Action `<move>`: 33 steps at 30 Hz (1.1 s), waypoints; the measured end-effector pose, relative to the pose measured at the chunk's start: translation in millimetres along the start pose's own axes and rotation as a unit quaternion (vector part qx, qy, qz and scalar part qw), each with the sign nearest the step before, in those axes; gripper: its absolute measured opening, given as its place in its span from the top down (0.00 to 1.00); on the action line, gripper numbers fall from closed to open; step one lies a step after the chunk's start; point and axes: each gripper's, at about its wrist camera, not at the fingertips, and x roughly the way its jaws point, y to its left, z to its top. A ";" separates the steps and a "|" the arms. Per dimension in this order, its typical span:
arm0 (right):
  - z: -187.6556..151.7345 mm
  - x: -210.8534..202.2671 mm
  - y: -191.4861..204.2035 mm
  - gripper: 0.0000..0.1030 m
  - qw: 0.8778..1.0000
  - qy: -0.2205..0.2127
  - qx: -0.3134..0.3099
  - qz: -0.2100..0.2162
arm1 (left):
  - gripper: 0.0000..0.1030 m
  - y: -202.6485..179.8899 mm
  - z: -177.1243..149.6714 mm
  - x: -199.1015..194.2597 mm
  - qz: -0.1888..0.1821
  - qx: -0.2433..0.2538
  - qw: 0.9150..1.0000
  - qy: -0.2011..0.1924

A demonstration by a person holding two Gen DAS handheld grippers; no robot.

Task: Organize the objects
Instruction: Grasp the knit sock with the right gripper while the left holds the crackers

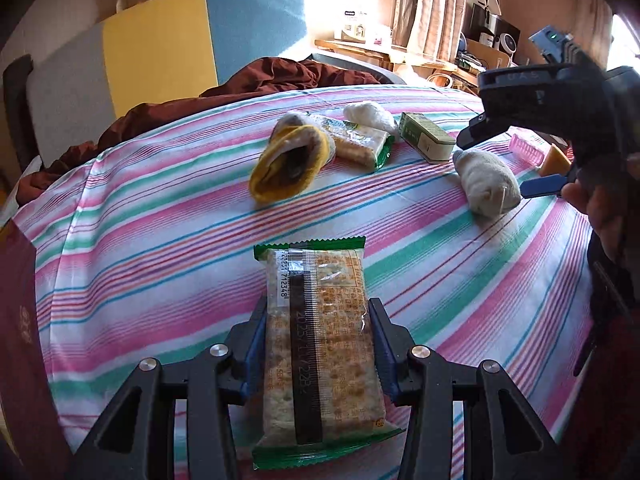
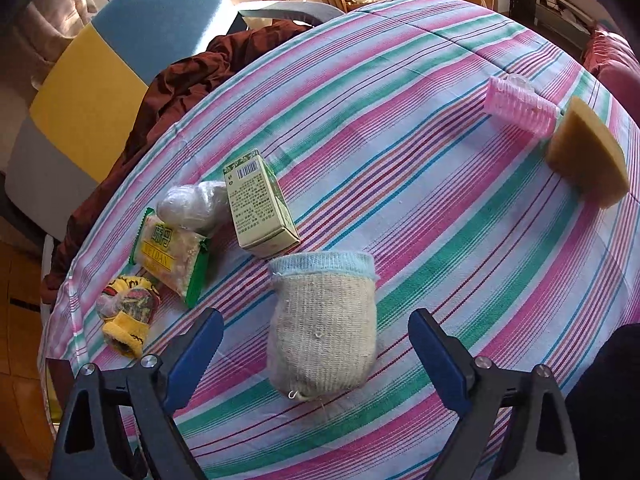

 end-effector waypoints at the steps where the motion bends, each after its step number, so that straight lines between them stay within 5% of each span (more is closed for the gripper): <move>1: -0.1 4.2 1.9 0.16 1.000 0.007 -0.006 -0.009 | 0.54 1.9 -4.2 -2.8 -0.002 0.001 1.000 -0.002; 4: -0.4 14.0 2.9 0.26 0.999 0.020 -0.013 -0.043 | 0.54 4.3 -9.4 -6.6 -0.012 -0.002 1.000 -0.007; 16: -15.6 25.6 27.9 0.23 0.989 0.027 -0.093 -0.112 | 0.55 9.7 -17.5 -11.2 -0.021 -0.010 1.000 -0.018; 21: -23.1 22.3 45.3 0.43 0.984 0.019 -0.140 -0.105 | 0.55 9.9 -17.9 -11.0 -0.019 -0.009 1.000 -0.021; 27: -34.4 22.0 68.7 0.45 0.980 0.042 -0.192 -0.014 | 0.54 7.3 -20.0 -12.0 -0.010 -0.002 1.000 -0.023; 33: -44.4 28.3 86.9 0.44 0.968 0.045 -0.245 -0.030 | 0.54 4.9 -21.7 -11.7 -0.002 0.004 1.000 -0.025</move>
